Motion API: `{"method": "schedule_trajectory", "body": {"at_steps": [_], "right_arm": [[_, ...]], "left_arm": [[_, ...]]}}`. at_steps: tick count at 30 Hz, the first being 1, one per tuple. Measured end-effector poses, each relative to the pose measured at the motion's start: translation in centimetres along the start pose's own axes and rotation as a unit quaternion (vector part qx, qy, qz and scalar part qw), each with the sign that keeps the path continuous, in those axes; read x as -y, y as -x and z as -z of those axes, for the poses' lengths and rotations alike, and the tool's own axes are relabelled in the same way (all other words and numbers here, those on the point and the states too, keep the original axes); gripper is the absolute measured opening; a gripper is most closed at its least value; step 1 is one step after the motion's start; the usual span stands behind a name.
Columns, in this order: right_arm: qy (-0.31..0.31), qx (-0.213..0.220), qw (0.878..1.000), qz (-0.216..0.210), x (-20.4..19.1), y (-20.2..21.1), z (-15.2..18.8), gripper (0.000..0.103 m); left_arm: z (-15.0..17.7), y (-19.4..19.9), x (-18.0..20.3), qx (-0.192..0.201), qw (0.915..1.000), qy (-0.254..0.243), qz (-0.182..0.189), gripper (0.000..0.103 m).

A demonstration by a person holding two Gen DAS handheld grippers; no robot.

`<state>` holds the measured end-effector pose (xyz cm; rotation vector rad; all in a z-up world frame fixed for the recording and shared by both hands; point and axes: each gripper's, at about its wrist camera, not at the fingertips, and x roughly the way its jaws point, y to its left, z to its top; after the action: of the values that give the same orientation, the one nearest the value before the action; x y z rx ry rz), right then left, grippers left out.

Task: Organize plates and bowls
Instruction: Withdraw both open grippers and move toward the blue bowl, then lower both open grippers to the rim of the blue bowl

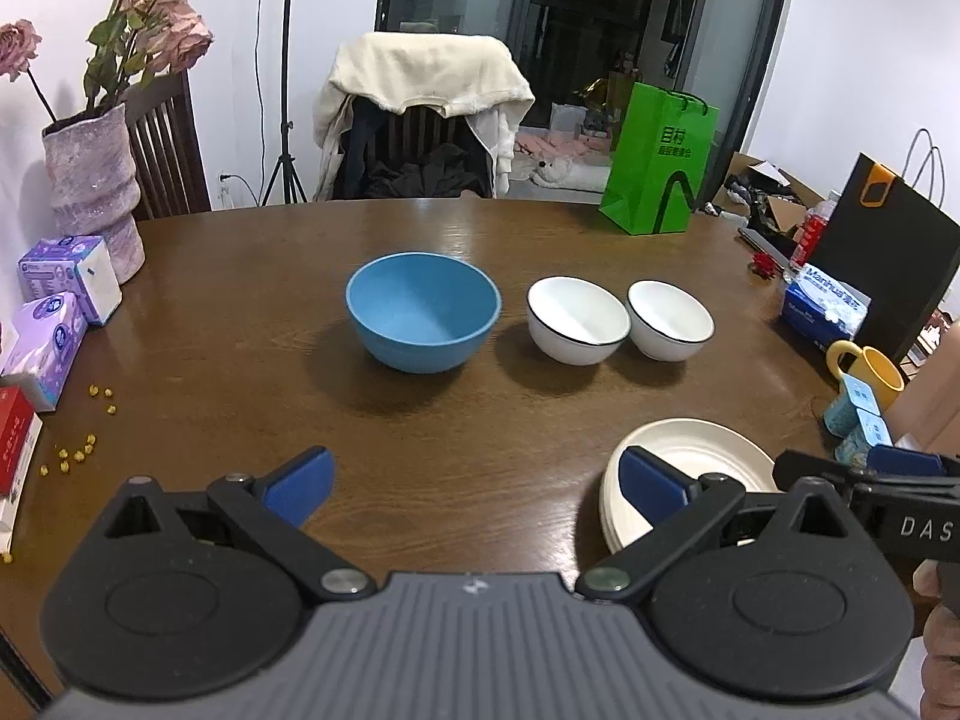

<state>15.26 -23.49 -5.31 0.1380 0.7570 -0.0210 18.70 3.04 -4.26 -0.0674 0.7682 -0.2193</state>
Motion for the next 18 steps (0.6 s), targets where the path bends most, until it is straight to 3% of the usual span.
{"method": "schedule_trajectory", "body": {"at_steps": [18], "right_arm": [[0.004, -0.064, 0.998, 0.024, -3.5, -7.3, -3.4, 0.103]], "left_arm": [[-6.5, -7.1, -6.8, -0.020, 0.9995, 0.024, -0.002, 0.103]]}}
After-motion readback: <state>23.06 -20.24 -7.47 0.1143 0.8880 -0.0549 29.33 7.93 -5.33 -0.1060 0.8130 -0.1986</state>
